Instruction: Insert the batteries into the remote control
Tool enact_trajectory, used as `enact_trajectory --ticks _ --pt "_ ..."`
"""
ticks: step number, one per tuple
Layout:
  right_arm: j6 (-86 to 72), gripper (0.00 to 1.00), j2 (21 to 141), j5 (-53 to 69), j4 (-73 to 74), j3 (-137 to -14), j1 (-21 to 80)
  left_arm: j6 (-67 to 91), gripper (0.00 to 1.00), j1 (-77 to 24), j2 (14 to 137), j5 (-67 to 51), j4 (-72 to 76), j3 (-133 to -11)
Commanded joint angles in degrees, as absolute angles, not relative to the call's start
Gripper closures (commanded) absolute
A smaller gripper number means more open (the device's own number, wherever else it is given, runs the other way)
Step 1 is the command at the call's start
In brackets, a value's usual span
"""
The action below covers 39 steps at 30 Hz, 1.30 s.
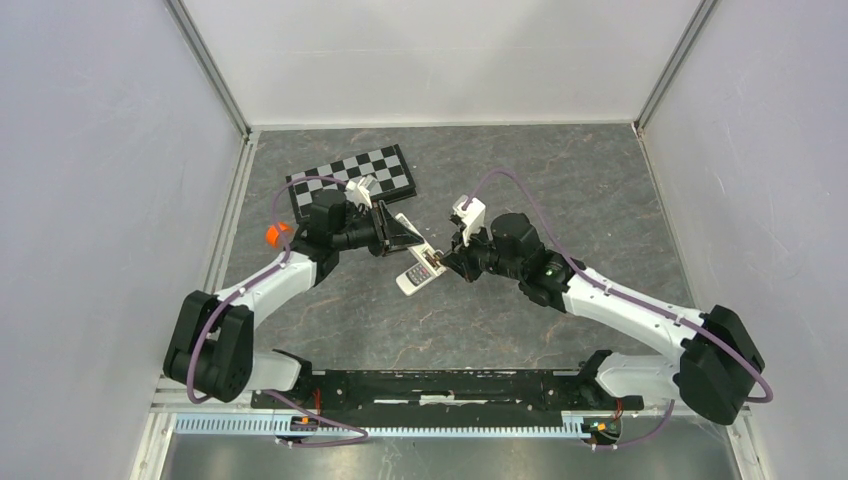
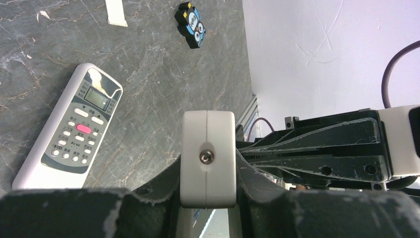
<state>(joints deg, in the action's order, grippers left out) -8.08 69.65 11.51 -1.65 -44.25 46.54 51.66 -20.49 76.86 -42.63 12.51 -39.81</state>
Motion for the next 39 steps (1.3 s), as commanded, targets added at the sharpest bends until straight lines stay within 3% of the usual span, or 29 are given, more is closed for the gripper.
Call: enact_trajectory --ticks 1,11,20,27,34,39 --pt "-7.9 0.92 70.5 11.7 -3.4 -46.6 47.0 54.3 0.98 -20.8 77.0 -45.1 15.2 -42.3" --pt "-8.0 0.88 73.1 12.1 -3.9 -47.6 47.5 58.6 0.98 -20.9 77.2 -47.2 20.1 -41.1" --pt "-10.9 0.75 73.4 9.1 -2.5 -49.0 47.5 60.8 0.98 -20.8 76.4 -46.9 20.7 -41.2" --pt "-14.1 0.58 71.3 6.9 -1.6 -50.5 47.5 62.0 0.98 -20.8 76.2 -46.8 20.7 -41.4" --pt "-19.8 0.32 66.9 6.2 -3.3 -50.2 47.0 63.5 0.98 -20.7 76.1 -46.6 20.6 -41.3" --pt "-24.4 0.22 62.9 3.7 -5.2 -48.4 46.5 65.9 0.98 -20.7 75.2 -46.8 22.4 -40.9"
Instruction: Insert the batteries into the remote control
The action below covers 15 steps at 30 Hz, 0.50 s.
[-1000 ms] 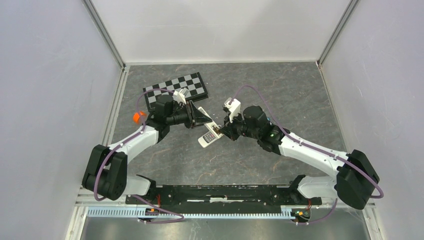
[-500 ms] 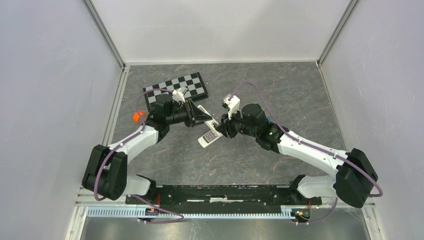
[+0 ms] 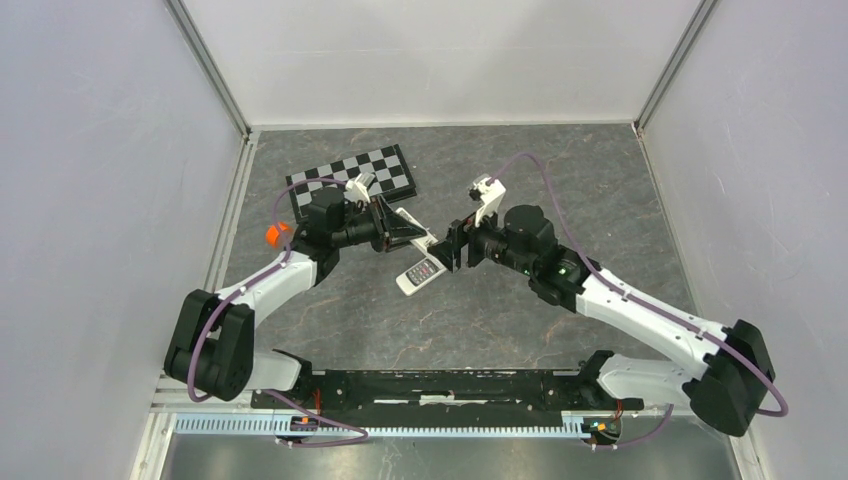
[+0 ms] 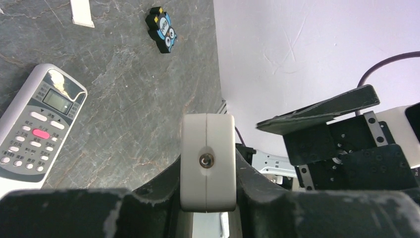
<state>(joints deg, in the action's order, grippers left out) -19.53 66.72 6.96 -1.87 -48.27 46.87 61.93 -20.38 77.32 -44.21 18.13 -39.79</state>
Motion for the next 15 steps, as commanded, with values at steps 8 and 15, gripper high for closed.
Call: enact_trajectory --ticks 8,15 --pt "-33.6 0.17 58.0 -2.6 -5.7 -44.2 45.7 74.0 0.98 -20.5 73.5 -46.3 28.4 -39.1" --pt "-45.6 0.08 52.2 -2.0 -20.0 -35.1 45.5 91.2 0.98 -20.5 72.0 -44.1 43.8 -35.3"
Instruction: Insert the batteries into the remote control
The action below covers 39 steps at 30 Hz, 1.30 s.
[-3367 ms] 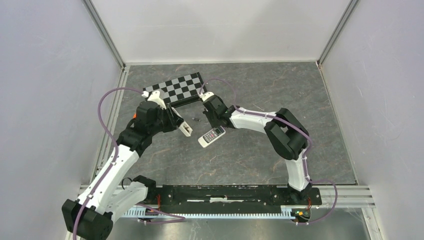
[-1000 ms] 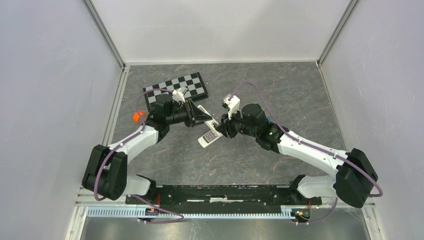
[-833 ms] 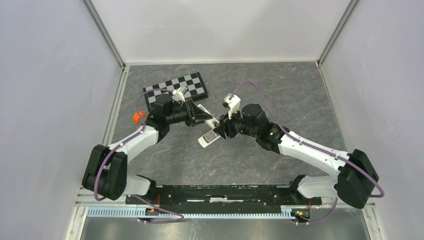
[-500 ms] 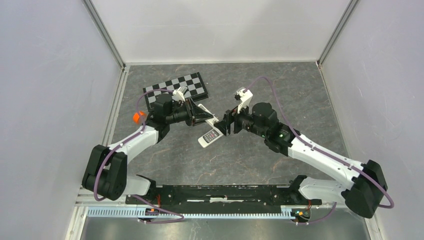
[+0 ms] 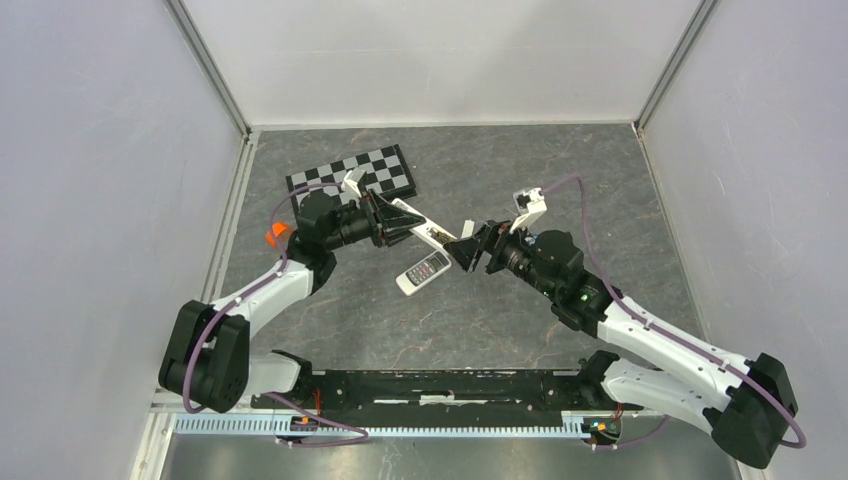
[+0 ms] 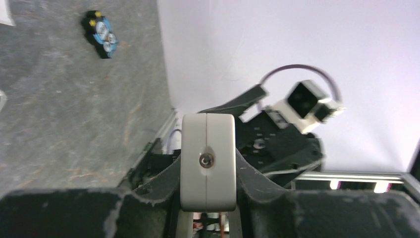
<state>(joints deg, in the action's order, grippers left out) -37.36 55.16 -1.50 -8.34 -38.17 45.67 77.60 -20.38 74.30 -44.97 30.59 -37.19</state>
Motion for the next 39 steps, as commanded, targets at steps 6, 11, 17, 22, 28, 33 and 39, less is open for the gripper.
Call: enact_trajectory --ticks 6,11,17,22,28,33,39 --pt "-47.1 0.06 51.8 -0.8 -26.6 -35.5 45.6 99.8 0.98 -20.5 73.9 -42.3 51.3 -34.8" --pt "-49.7 0.07 52.3 -1.8 -26.9 -36.6 45.4 107.2 0.98 -20.5 75.0 -40.2 61.1 -34.0" --pt "-51.8 0.09 52.8 -2.5 -31.5 -36.9 45.2 106.5 0.98 -20.5 73.2 -39.9 58.0 -34.2" --pt "-53.1 0.08 53.7 -2.6 -32.9 -37.9 44.8 106.9 0.98 -20.5 73.3 -39.7 58.3 -33.8" --pt "-54.8 0.16 56.3 -2.6 -30.9 -40.0 43.7 106.6 0.98 -20.4 72.9 -39.6 58.6 -33.5" --pt "-55.3 0.26 58.0 -1.7 -31.4 -40.9 42.7 106.2 0.98 -20.5 72.6 -39.6 58.5 -32.9" --pt "-55.8 0.34 59.8 -0.2 -32.1 -41.1 41.9 105.9 0.98 -20.5 72.7 -39.5 58.3 -33.1"
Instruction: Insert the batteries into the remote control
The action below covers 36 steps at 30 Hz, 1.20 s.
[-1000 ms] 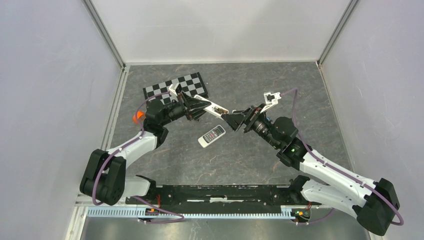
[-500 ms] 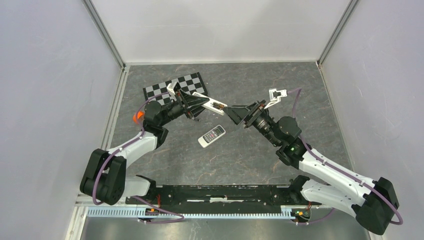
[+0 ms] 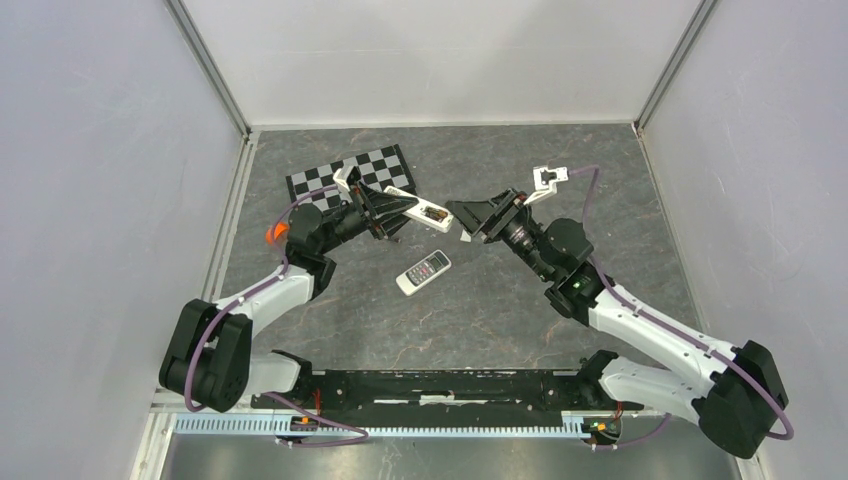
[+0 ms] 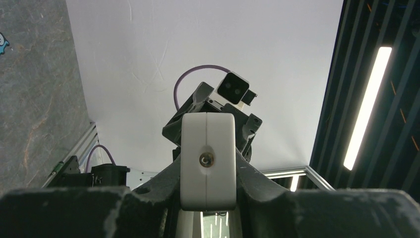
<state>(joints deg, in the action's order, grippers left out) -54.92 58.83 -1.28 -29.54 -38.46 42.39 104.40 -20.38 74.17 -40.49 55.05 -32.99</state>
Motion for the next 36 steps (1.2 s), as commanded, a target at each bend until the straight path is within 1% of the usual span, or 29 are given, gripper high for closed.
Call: enact_trajectory --ticks 1,4,9,21,24,28,36 --pt "-55.9 0.35 60.2 0.6 -32.2 -41.1 41.8 105.8 0.98 -20.5 72.8 -39.5 58.2 -33.2" --pt "-55.9 0.35 61.1 2.2 -32.5 -41.4 41.7 105.6 0.98 -20.5 72.9 -39.6 58.0 -33.5" --pt "-56.1 0.21 61.7 2.9 -33.1 -41.6 41.5 105.2 0.98 -20.4 73.0 -39.6 57.7 -33.3" --pt "-56.3 0.12 61.6 3.5 -34.4 -41.1 40.8 104.6 0.98 -20.4 72.4 -39.7 56.6 -32.7" --pt "-56.2 0.13 61.9 5.0 -35.1 -41.0 40.8 104.6 0.98 -20.5 72.3 -39.7 56.3 -32.8" --pt "-56.1 0.17 62.5 6.4 -35.7 -41.0 40.8 104.7 0.98 -20.5 72.0 -39.6 56.1 -33.0" --pt "-56.0 0.31 63.8 7.1 -35.6 -41.9 40.8 104.3 0.98 -20.4 71.2 -39.8 55.1 -33.0"
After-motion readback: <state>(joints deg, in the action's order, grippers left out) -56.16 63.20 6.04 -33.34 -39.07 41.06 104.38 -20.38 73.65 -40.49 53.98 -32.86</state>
